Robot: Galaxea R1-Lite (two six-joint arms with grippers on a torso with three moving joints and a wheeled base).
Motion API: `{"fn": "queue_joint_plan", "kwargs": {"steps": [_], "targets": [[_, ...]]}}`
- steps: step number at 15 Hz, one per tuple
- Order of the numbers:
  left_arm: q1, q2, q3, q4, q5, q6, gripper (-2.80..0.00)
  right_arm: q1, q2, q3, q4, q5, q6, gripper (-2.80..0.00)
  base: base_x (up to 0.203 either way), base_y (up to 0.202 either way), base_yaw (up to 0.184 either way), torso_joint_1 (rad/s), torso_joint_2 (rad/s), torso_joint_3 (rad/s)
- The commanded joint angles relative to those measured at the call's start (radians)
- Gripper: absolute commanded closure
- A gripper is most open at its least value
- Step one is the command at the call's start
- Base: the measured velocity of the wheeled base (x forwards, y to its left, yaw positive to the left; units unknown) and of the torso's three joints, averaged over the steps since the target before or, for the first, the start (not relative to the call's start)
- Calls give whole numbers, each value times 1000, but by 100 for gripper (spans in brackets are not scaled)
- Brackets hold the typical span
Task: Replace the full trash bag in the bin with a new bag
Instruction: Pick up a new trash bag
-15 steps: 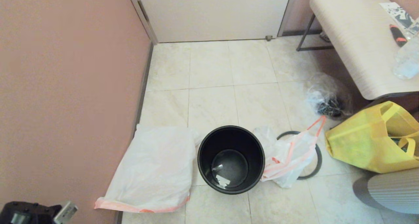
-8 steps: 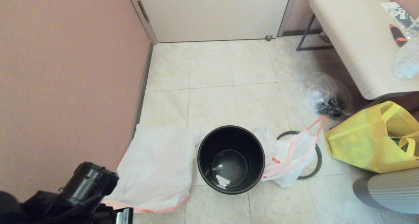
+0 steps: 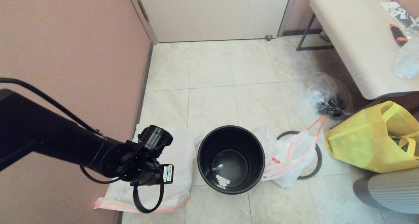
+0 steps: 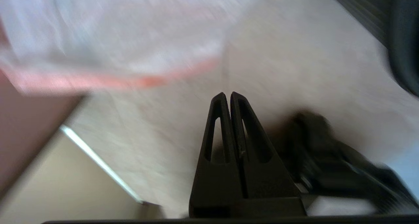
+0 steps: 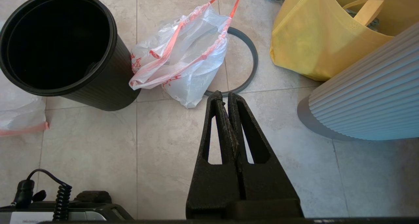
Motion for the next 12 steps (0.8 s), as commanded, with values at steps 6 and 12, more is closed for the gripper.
{"fn": "queue_joint_plan", "kwargs": {"steps": [6, 12], "targets": [[103, 334, -287, -32, 5, 60, 0, -1, 2, 0, 0, 0, 0, 0, 0, 0, 0, 0, 0, 0], [113, 394, -373, -98, -35, 144, -280, -1, 2, 0, 0, 0, 0, 0, 0, 0, 0, 0, 0, 0]]}}
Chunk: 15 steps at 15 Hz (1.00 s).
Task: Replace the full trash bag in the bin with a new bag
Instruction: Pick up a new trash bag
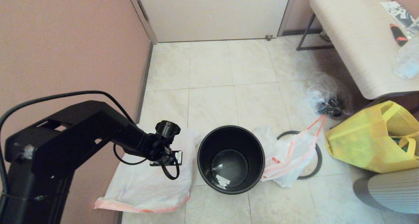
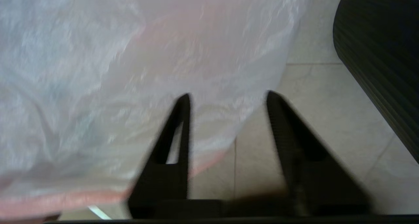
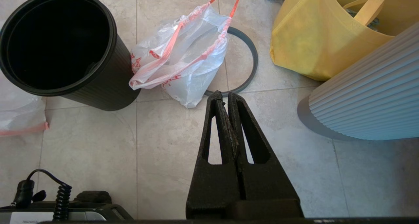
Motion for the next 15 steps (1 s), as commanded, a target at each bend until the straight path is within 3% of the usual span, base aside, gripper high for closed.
{"fn": "queue_joint_plan", "kwargs": {"steps": [1, 11, 15], "targets": [[-1, 45, -40, 0, 1, 3, -280, 0, 1, 0, 0, 0, 0, 0, 0, 0, 0, 0, 0, 0], [-1, 278, -372, 2, 0, 22, -280, 0, 1, 0, 0, 0, 0, 0, 0, 0, 0, 0, 0, 0], [-2, 354, -465, -3, 39, 50, -280, 0, 1, 0, 0, 0, 0, 0, 0, 0, 0, 0, 0, 0]]}}
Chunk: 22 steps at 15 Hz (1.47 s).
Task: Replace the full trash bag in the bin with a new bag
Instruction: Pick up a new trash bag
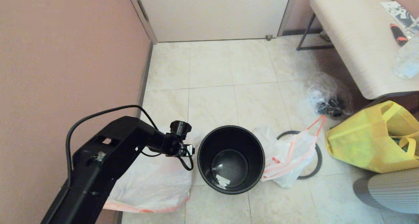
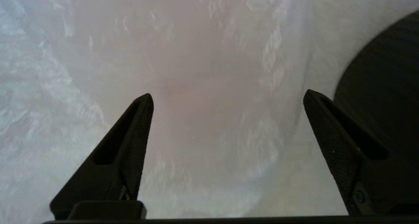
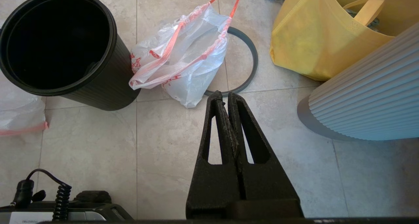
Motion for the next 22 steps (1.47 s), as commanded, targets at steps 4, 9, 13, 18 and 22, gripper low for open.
{"fn": "queue_joint_plan", "kwargs": {"steps": [4, 9, 13, 18, 22], "targets": [[-33, 57, -74, -6, 71, 45, -280, 0, 1, 0, 0, 0, 0, 0, 0, 0, 0, 0, 0, 0], [-44, 120, -126, -2, 164, 113, -280, 0, 1, 0, 0, 0, 0, 0, 0, 0, 0, 0, 0, 0], [-41, 162, -156, -8, 214, 140, -280, 1, 1, 0, 0, 0, 0, 0, 0, 0, 0, 0, 0, 0], [-26, 191, -187, -10, 247, 135, -280, 0, 1, 0, 0, 0, 0, 0, 0, 0, 0, 0, 0, 0], [-13, 186, -187, -10, 264, 136, -280, 0, 1, 0, 0, -1, 0, 0, 0, 0, 0, 0, 0, 0]]}}
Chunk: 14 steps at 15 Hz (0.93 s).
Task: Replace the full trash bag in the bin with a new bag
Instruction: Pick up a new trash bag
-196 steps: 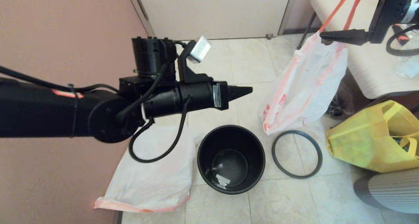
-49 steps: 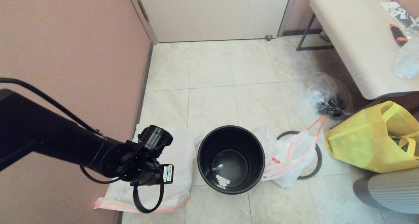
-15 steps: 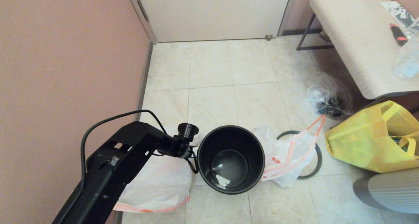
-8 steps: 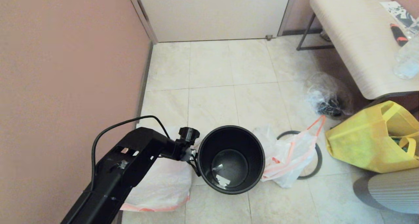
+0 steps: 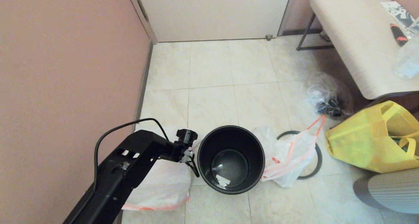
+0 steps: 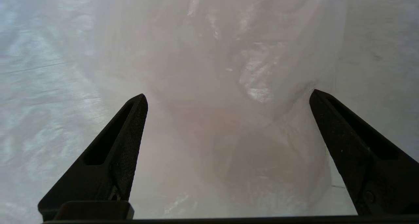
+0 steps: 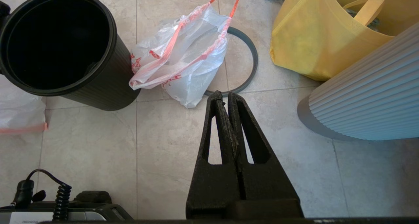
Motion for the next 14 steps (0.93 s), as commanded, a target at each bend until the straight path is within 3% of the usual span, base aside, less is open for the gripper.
{"fn": "queue_joint_plan", "kwargs": {"steps": [1, 9, 14], "targets": [[4, -2, 3, -1, 6, -3, 0, 0, 1, 1, 0, 0, 1, 0, 0, 0, 0, 0, 0, 0], [36, -40, 44, 12, 21, -17, 0, 0, 1, 0, 0, 0, 1, 0, 0, 0, 0, 0, 0, 0], [21, -326, 399, 102, 10, -154, 0, 1, 1, 0, 0, -1, 1, 0, 0, 0, 0, 0, 0, 0]]}}
